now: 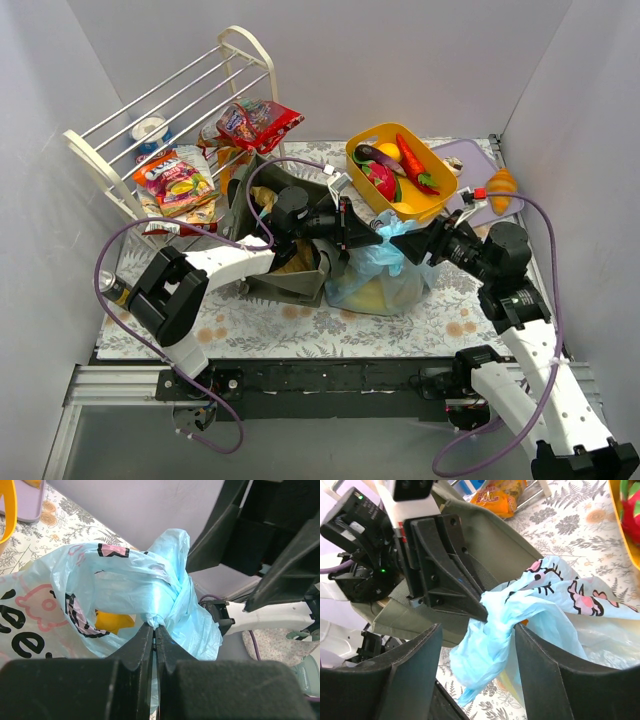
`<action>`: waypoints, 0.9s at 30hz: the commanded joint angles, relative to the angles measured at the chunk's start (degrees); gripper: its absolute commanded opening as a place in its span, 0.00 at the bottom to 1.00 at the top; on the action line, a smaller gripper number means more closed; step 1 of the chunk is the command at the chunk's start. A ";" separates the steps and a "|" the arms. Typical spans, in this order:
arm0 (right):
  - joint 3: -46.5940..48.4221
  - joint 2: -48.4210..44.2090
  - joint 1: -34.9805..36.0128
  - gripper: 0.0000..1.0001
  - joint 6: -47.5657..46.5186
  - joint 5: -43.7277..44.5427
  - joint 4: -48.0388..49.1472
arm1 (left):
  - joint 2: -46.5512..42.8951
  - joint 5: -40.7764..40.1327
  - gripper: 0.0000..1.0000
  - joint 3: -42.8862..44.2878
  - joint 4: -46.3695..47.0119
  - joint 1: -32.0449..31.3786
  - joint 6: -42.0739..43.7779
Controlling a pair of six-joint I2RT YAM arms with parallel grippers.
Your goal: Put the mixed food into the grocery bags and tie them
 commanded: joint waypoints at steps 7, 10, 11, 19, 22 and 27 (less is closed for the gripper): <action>1.91 -5.30 -0.08 0.59 -9.01 -4.52 -15.02 | -2.85 -2.33 0.00 0.21 -3.31 -0.78 1.83; 0.07 -6.35 -0.09 0.57 -9.10 -5.06 -14.93 | -2.84 -2.50 0.00 0.30 -3.31 -0.78 1.65; -0.29 -6.62 -0.08 0.56 -9.28 -4.80 -14.41 | -2.84 -2.50 0.00 0.30 -3.40 -0.78 1.65; -3.10 -3.19 -0.17 0.50 -8.93 -6.29 -10.37 | -2.93 -3.03 0.00 0.38 -3.84 -0.78 1.83; -3.71 -2.93 -0.17 0.47 -8.58 -6.73 -8.96 | -2.67 -3.03 0.00 0.65 -3.93 -0.78 1.74; -5.38 -2.31 -0.08 0.21 -7.26 -7.96 -5.62 | -2.40 -3.20 0.00 1.00 -3.93 -0.69 1.91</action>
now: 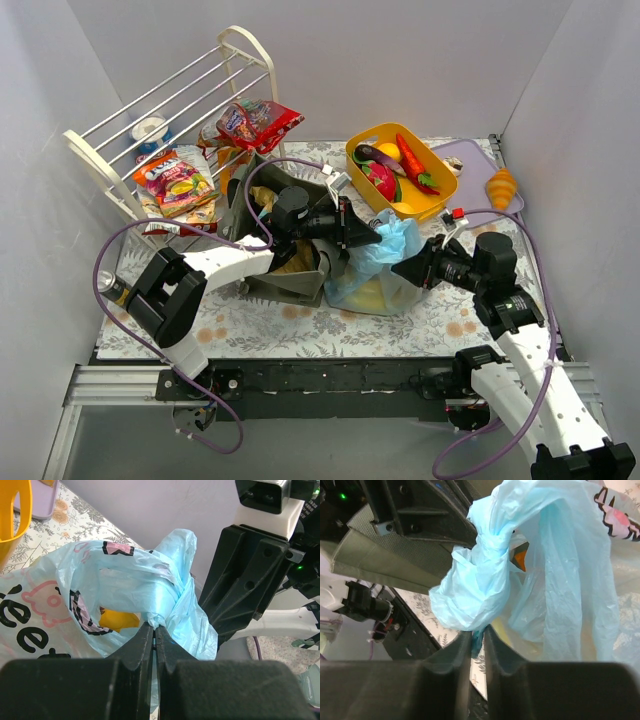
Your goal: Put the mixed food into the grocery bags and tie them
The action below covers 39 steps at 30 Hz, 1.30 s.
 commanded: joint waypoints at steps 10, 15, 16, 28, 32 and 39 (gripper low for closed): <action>4.01 0.33 -0.08 0.01 -2.46 16.03 -4.72 | -6.27 -0.61 0.00 -0.63 -5.05 4.49 3.05; 6.21 -0.28 -0.17 0.01 -3.17 24.12 -8.50 | -8.56 -0.34 0.00 -0.89 -8.40 6.33 5.43; 6.48 -0.37 -0.09 0.01 -3.17 24.91 -9.03 | -8.91 -0.34 0.00 -0.98 -9.10 6.42 5.70; 4.81 -0.55 -0.08 0.01 -2.55 39.68 -11.94 | -13.04 -8.85 0.00 -0.89 -15.96 8.10 8.69; 4.10 1.56 -0.17 0.01 -1.15 44.85 -11.76 | -13.57 -13.25 0.00 -0.36 -17.28 8.36 9.48; 3.14 3.49 -0.26 0.01 -0.62 51.63 -12.90 | -13.75 -18.70 0.00 -2.29 -20.35 8.71 9.74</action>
